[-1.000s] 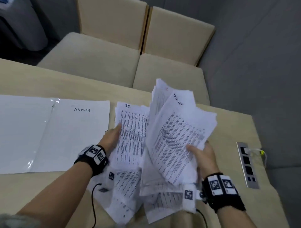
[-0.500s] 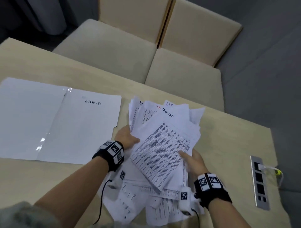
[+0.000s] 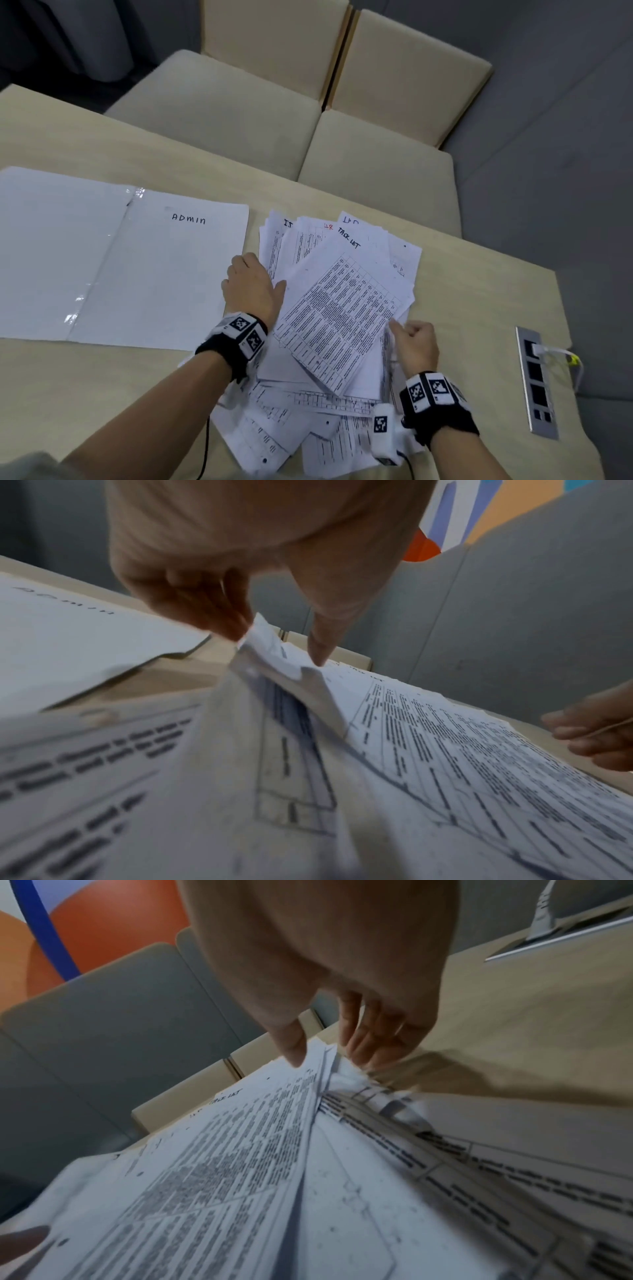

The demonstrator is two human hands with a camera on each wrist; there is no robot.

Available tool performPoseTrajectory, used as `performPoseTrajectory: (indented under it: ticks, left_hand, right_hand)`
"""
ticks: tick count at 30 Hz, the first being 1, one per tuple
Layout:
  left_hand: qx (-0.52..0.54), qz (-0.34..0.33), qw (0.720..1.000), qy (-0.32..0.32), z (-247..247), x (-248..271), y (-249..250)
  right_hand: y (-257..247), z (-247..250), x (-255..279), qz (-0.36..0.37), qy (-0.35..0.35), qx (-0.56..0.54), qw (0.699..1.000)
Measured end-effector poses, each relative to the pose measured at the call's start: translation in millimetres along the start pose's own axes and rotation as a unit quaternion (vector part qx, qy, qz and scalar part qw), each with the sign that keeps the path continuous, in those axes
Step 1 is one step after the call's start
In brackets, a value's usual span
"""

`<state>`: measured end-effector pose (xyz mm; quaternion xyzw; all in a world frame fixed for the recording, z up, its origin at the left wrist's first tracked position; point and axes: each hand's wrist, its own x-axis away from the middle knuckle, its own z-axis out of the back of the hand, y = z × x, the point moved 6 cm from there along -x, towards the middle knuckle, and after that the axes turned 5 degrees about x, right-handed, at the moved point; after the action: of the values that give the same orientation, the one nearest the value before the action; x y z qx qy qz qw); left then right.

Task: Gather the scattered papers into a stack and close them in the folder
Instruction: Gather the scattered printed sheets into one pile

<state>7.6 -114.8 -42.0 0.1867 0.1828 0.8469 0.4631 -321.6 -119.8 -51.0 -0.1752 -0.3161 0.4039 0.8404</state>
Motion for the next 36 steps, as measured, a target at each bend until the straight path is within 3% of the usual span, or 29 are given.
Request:
performPoseTrajectory:
  ticks: [2, 3, 6, 9, 11, 14, 16, 18, 20, 22, 24, 25, 26, 28, 29, 31, 36]
  left_hand:
    - [-0.016, -0.017, 0.999, 0.033, 3, 4, 6]
    - [-0.018, -0.017, 1.0, 0.013, -2, 5, 6]
    - [-0.03, 0.047, 0.992, -0.112, -25, 0, -4]
    - [0.106, 0.129, 0.964, -0.208, -36, -1, -1]
    - [0.125, 0.087, 0.954, -0.257, -36, 4, 16]
    - [0.17, -0.019, 0.947, -0.272, -23, 17, 43]
    - [0.248, -0.079, 0.918, -0.298, -14, 26, 56]
    - [0.33, -0.115, 0.87, -0.349, -4, 36, 64]
    - [0.39, -0.096, 0.824, -0.399, 0, 41, 60]
    - [0.378, -0.081, 0.809, -0.443, -3, 44, 52]
    - [0.279, -0.088, 0.844, -0.449, -9, 46, 41]
    - [0.222, -0.099, 0.874, -0.42, -13, 42, 33]
    - [0.172, -0.1, 0.91, -0.364, -16, 36, 25]
    - [0.144, -0.024, 0.966, -0.215, -11, 19, 7]
    - [0.146, 0.023, 0.976, -0.158, -7, 14, -2]
    - [0.112, 0.078, 0.981, -0.138, -8, 14, -8]
    - [0.046, 0.061, 0.983, -0.169, -30, 17, 4]
  right_hand:
    - [2, -13, 1, -0.005, -0.063, 0.0, 0.998]
    - [0, -17, 3, -0.009, -0.085, 0.006, 0.996]
    - [6, -31, -9, -0.073, -0.131, -0.059, 0.987]
    - [10, -39, -17, -0.096, -0.184, -0.105, 0.973]
    - [2, -39, -13, -0.098, -0.206, -0.136, 0.964]
    - [-11, -23, -1, -0.067, -0.205, -0.189, 0.958]
    - [-9, -12, 4, -0.056, -0.214, -0.248, 0.943]
    - [-2, -6, 2, -0.034, -0.234, -0.309, 0.921]
    - [8, 2, 0, -0.043, -0.239, -0.359, 0.901]
    - [20, 10, 1, -0.067, -0.256, -0.382, 0.886]
    - [26, 20, 8, -0.071, -0.265, -0.353, 0.894]
    - [28, 28, 13, -0.064, -0.27, -0.342, 0.898]
    - [30, 34, 20, -0.055, -0.275, -0.342, 0.897]
    - [33, 44, 30, -0.048, -0.272, -0.358, 0.892]
    - [34, 47, 33, -0.049, -0.267, -0.378, 0.885]
    - [39, 50, 31, -0.056, -0.24, -0.421, 0.873]
    - [31, 26, 18, -0.091, -0.24, -0.411, 0.875]
